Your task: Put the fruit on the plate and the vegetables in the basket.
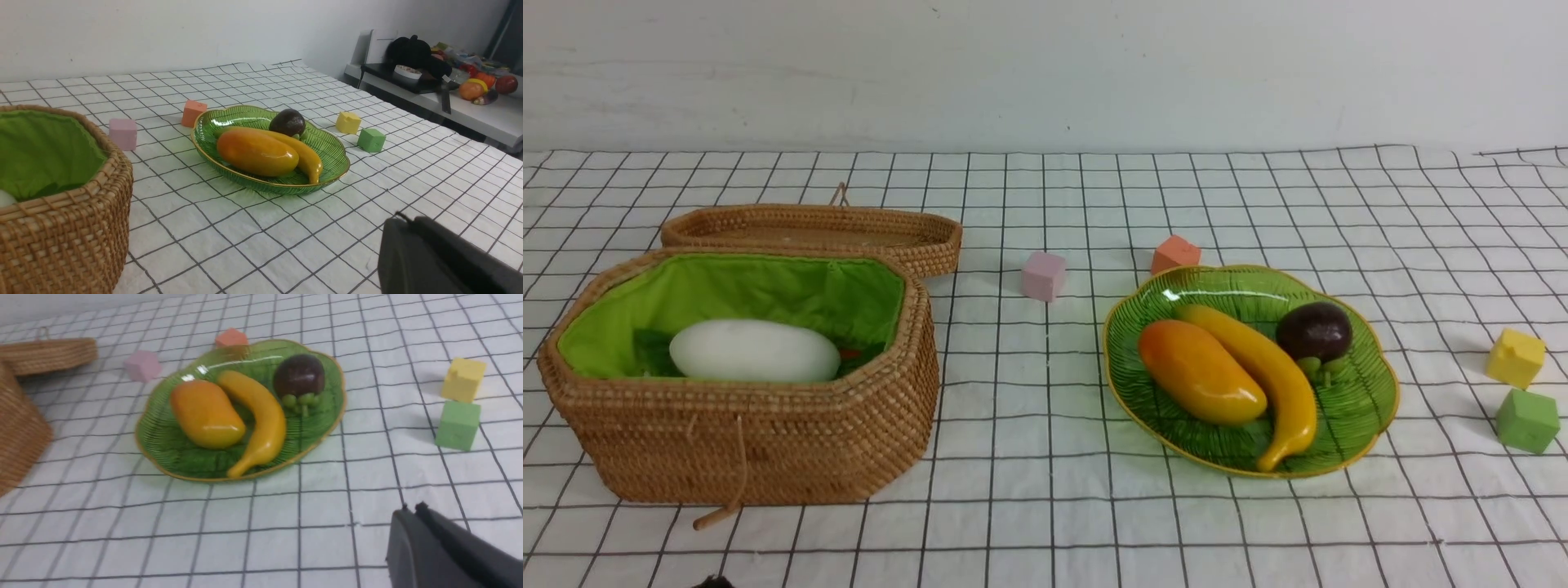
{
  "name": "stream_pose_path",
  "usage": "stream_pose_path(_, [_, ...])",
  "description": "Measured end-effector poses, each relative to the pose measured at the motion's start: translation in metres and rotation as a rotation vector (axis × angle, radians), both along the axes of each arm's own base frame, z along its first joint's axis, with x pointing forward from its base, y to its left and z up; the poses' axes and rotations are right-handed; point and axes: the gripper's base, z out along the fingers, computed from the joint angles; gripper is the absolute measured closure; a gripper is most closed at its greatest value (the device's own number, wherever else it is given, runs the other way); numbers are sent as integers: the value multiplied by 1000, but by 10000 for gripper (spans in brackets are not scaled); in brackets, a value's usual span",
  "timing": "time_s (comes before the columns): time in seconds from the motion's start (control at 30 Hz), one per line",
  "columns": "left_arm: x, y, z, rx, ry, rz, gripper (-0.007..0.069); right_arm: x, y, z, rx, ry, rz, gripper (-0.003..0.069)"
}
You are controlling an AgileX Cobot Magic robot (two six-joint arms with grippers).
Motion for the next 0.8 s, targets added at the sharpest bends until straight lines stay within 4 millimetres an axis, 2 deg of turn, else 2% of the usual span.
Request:
stream_pose_path(0.07, [0, 0, -1, 5, 4, 3, 637, 0, -1, -21, -6, -7, -21, 667])
stream_pose_path(0.1, [0, 0, -1, 8, 8, 5, 636, -2, -2, -51, -8, -12, -37, 667])
stream_pose_path(0.13, [0, 0, -1, 8, 8, 5, 636, -2, -3, -53, -8, -23, -40, 667])
stream_pose_path(0.2, [0, 0, -1, 10, 9, 6, 634, -3, -3, -73, -9, -14, -45, 667])
stream_pose_path(0.8, [0, 1, -1, 10, 9, 7, 624, -2, -3, -73, -2, -45, -50, 667])
